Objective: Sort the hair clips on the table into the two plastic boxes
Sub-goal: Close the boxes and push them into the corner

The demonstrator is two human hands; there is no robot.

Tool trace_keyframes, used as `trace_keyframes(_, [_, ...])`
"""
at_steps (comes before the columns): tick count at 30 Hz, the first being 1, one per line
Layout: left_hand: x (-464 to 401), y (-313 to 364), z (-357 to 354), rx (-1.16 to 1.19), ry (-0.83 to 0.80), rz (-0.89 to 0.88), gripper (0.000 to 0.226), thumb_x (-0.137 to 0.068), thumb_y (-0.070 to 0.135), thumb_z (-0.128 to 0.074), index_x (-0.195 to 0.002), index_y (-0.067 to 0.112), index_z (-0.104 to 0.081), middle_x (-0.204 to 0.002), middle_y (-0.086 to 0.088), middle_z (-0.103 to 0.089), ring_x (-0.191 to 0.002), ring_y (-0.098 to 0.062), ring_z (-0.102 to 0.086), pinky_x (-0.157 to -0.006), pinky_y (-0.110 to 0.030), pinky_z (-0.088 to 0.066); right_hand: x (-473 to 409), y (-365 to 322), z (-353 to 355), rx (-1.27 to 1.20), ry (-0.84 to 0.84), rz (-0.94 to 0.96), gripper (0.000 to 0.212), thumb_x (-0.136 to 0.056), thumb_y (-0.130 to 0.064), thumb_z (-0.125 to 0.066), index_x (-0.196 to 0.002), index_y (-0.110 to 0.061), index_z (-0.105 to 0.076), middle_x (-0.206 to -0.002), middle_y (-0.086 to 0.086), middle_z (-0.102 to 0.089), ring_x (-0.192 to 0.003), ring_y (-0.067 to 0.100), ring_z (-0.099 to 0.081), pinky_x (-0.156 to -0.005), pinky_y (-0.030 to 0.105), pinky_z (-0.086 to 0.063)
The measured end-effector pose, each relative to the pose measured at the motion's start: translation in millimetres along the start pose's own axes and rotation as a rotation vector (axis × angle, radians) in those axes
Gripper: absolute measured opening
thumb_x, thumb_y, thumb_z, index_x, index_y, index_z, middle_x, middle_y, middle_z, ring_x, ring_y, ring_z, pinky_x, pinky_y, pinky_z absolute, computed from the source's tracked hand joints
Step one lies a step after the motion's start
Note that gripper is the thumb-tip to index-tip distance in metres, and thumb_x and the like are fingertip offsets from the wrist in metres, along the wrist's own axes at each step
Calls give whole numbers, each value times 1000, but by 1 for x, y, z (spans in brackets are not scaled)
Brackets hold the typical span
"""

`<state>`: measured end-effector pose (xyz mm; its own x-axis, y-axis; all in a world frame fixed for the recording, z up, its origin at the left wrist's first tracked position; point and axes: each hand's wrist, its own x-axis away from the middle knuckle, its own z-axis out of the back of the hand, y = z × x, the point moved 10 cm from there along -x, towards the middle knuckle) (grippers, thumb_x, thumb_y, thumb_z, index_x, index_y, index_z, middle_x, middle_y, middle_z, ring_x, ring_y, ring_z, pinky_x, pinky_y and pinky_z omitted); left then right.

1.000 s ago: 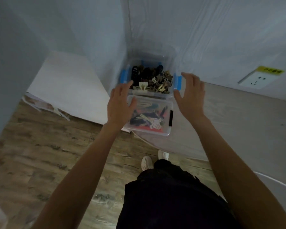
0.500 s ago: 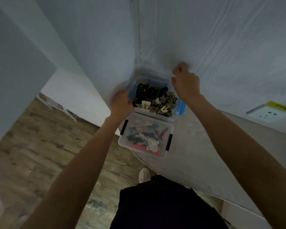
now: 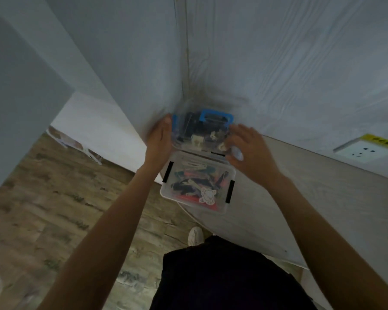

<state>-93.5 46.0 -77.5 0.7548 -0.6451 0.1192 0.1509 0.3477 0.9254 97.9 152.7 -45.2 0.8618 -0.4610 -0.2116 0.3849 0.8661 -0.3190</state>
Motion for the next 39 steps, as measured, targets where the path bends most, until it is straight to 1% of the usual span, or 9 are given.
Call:
trace_keyframes(6, [-13,6,-19,-343,-137,-87,52,-97,30,-45,-143,10,-31,-146,-9,-39,-134,-22,-37,-109,-30,-27,6,-2,-19,71,-154,-24,32,-78,-24,-69,-106,-16,-56,-131,9,-56,-128,34,-44,-104,51,-36])
trace_keyframes(11, [-22,-2,-22,-509,-108,-71,54,-95,32,-48,-141,9,-34,-140,-15,-44,-128,-30,-42,-105,-37,-34,-10,4,-10,54,-155,-128,60,-82,-49,-60,-131,-17,-45,-129,10,-55,-116,31,-47,-96,43,-38])
trace_keyframes(15, [-17,7,-16,-459,-30,-102,49,-89,34,-56,-131,11,-47,-129,-12,-55,-118,-27,-51,-99,-37,-41,-12,-5,-21,208,-233,-77,72,-69,-57,-67,-128,-20,-48,-140,10,-42,-121,36,-39,-98,50,-34])
trace_keyframes(20, [-3,44,-21,-267,-85,-172,35,-95,35,-47,-124,17,-54,-115,2,-62,-103,-17,-58,-90,-30,-45,10,-4,-2,30,9,-142,37,-81,-32,-64,-112,-13,-59,-117,11,-62,-108,31,-56,-89,43,-48])
trace_keyframes(24, [-8,62,-29,-18,-77,-184,33,-99,30,-38,-120,16,-60,-117,3,-62,-105,-9,-56,-94,-22,-42,31,40,39,-233,236,-444,28,-92,-20,-55,-117,-10,-58,-114,12,-63,-104,27,-57,-86,28,-38])
trace_keyframes(30, [-12,60,-123,-554,-471,-483,47,-88,27,-60,-132,17,-46,-135,-5,-50,-126,-21,-43,-106,-33,-33,21,71,70,-189,301,-468,28,-95,-24,-49,-117,-8,-58,-111,8,-67,-101,23,-62,-84,25,-40])
trace_keyframes(32, [-5,62,-146,-733,-544,-629,45,-87,31,-59,-129,20,-49,-131,-4,-53,-121,-23,-47,-104,-38,-36,15,73,67,-175,285,-467,28,-95,-24,-49,-117,-10,-58,-111,7,-67,-101,22,-61,-83,23,-38])
trace_keyframes(35, [-5,74,-141,-760,-442,-736,27,-87,29,-59,-113,20,-60,-116,-5,-60,-106,-24,-56,-94,-39,-45,8,70,63,-150,284,-460,28,-95,-25,-48,-117,-11,-58,-111,6,-67,-101,21,-61,-82,19,-34])
trace_keyframes(39, [-17,68,-83,-576,-183,-604,27,-87,21,-61,-113,16,-61,-119,-9,-58,-110,-25,-54,-95,-35,-45,-2,59,64,-106,285,-412,28,-94,-24,-50,-117,-12,-59,-110,7,-67,-100,23,-60,-81,22,-35])
